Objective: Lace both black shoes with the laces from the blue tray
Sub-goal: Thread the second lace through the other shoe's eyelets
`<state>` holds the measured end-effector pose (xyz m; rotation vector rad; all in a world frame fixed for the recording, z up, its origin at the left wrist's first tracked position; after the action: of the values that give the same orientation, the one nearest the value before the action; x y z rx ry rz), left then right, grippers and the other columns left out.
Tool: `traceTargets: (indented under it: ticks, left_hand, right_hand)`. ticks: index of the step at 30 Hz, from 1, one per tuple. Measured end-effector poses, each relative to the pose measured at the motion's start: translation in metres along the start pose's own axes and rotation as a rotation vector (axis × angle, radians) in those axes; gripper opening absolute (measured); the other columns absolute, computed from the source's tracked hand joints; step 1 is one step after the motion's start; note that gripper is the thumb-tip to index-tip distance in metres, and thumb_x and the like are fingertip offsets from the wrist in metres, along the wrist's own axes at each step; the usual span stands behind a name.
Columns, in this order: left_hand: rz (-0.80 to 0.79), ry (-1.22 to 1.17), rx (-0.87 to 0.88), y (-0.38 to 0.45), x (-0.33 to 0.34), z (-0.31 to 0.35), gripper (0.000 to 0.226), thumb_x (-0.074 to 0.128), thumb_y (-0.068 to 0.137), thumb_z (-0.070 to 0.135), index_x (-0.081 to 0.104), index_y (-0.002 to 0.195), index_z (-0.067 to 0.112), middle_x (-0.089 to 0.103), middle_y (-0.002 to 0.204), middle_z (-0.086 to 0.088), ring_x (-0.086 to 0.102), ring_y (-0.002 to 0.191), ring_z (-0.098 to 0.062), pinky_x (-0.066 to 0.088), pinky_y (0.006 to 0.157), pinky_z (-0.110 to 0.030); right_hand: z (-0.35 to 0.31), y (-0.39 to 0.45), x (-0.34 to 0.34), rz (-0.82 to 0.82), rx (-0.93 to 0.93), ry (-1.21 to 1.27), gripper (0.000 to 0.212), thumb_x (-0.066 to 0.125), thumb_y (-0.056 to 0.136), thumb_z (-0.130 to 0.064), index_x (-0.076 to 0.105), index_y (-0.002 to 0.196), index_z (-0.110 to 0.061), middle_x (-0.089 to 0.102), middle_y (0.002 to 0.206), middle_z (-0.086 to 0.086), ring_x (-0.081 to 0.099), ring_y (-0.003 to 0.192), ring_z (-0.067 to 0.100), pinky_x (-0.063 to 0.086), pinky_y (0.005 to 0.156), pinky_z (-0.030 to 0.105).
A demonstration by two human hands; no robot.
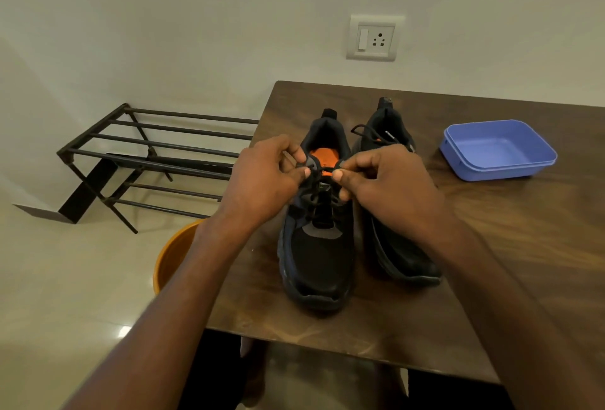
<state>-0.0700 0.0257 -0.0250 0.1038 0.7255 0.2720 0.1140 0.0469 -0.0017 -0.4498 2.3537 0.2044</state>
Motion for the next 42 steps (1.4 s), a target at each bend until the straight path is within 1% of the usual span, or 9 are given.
traceTargets:
  ticks: [4, 9, 16, 19, 24, 28, 32, 38, 42]
  left_hand:
    - [-0.018, 0.054, 0.1, -0.003, 0.008, 0.015, 0.024, 0.075, 0.093, 0.033, 0.065, 0.114, 0.037, 0.061, 0.086, 0.011, 0.065, 0.079, -0.005, 0.063, 0.071, -0.032]
    - [-0.025, 0.204, 0.163, -0.003, 0.013, 0.024, 0.024, 0.07, 0.096, 0.037, 0.071, 0.12, 0.039, 0.059, 0.101, 0.007, 0.058, 0.09, -0.01, 0.053, 0.076, -0.027]
    - [0.035, 0.122, 0.103, -0.004, 0.007, 0.024, 0.007, 0.068, 0.099, 0.033, 0.073, 0.104, 0.032, 0.067, 0.084, 0.013, 0.066, 0.075, -0.001, 0.06, 0.072, -0.027]
    - [-0.019, 0.056, 0.073, -0.004, 0.008, 0.02, 0.008, 0.068, 0.098, 0.032, 0.069, 0.106, 0.029, 0.067, 0.087, 0.01, 0.068, 0.079, -0.004, 0.063, 0.075, -0.035]
    - [-0.066, -0.094, -0.086, -0.003, -0.005, 0.012, 0.028, 0.054, 0.104, 0.044, 0.067, 0.099, 0.02, 0.074, 0.083, 0.0, 0.074, 0.075, -0.009, 0.055, 0.062, -0.025]
    - [-0.166, -0.127, -0.167, -0.006, -0.005, 0.01, 0.06, 0.05, 0.098, 0.063, 0.076, 0.087, 0.01, 0.078, 0.079, -0.003, 0.076, 0.076, -0.014, 0.056, 0.068, -0.026]
    - [-0.228, -0.244, -0.233, -0.011, -0.006, 0.01, 0.047, 0.058, 0.099, 0.056, 0.079, 0.095, 0.014, 0.079, 0.086, -0.004, 0.077, 0.081, -0.015, 0.063, 0.071, -0.027]
    - [-0.251, -0.449, -0.275, -0.015, -0.006, 0.014, 0.02, 0.069, 0.098, 0.023, 0.078, 0.102, 0.005, 0.08, 0.091, -0.011, 0.079, 0.089, -0.024, 0.065, 0.077, -0.035]
    - [-0.174, -0.321, -0.169, -0.01, -0.013, 0.016, 0.015, 0.069, 0.099, 0.023, 0.076, 0.098, 0.01, 0.079, 0.086, -0.006, 0.078, 0.083, -0.02, 0.065, 0.073, -0.03]
  right_hand:
    - [0.008, 0.002, 0.006, 0.102, 0.073, -0.114, 0.012, 0.067, 0.097, -0.034, 0.07, 0.109, -0.031, 0.071, 0.082, -0.008, 0.069, 0.079, 0.007, 0.06, 0.077, 0.038]
    - [0.008, -0.001, 0.008, 0.113, 0.092, -0.17, 0.05, 0.074, 0.093, -0.035, 0.051, 0.138, -0.031, 0.068, 0.099, -0.008, 0.066, 0.089, 0.011, 0.06, 0.082, 0.039]
    - [0.018, -0.001, 0.001, 0.139, 0.157, -0.153, 0.004, 0.068, 0.097, -0.031, 0.064, 0.097, -0.032, 0.072, 0.083, -0.007, 0.068, 0.083, 0.009, 0.059, 0.08, 0.042]
    - [0.02, -0.001, 0.001, 0.095, 0.176, -0.065, 0.018, 0.066, 0.099, -0.038, 0.07, 0.083, -0.029, 0.074, 0.071, -0.007, 0.069, 0.073, 0.006, 0.059, 0.078, 0.039]
    - [-0.006, -0.007, 0.019, -0.104, 0.108, 0.341, 0.018, 0.055, 0.106, -0.017, 0.072, 0.103, -0.023, 0.079, 0.081, -0.005, 0.071, 0.073, 0.003, 0.055, 0.069, 0.023]
    - [-0.018, -0.01, 0.035, -0.1, 0.028, 0.274, 0.028, 0.056, 0.101, -0.002, 0.07, 0.114, -0.022, 0.074, 0.092, -0.001, 0.074, 0.073, 0.008, 0.056, 0.061, 0.018]
    - [-0.016, -0.01, 0.042, -0.063, 0.028, 0.385, 0.047, 0.071, 0.093, -0.003, 0.066, 0.13, -0.031, 0.067, 0.096, -0.002, 0.074, 0.077, 0.016, 0.063, 0.065, 0.032]
    - [-0.023, -0.014, 0.04, 0.208, -0.003, 0.07, 0.046, 0.088, 0.076, -0.025, 0.049, 0.098, -0.035, 0.061, 0.093, -0.012, 0.061, 0.085, 0.005, 0.052, 0.071, 0.032]
    - [-0.016, -0.011, 0.038, 0.232, 0.038, 0.029, 0.041, 0.083, 0.083, -0.024, 0.05, 0.102, -0.038, 0.065, 0.082, -0.012, 0.066, 0.078, 0.007, 0.058, 0.067, 0.036]
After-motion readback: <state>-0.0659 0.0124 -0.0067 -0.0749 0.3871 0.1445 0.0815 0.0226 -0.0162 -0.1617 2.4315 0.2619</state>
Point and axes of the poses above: each hand's wrist, its own y-axis towards the middle knuckle, its own x-axis out of the palm, z = x × y, the point moved 9 cm from there along y, towards the middle knuckle
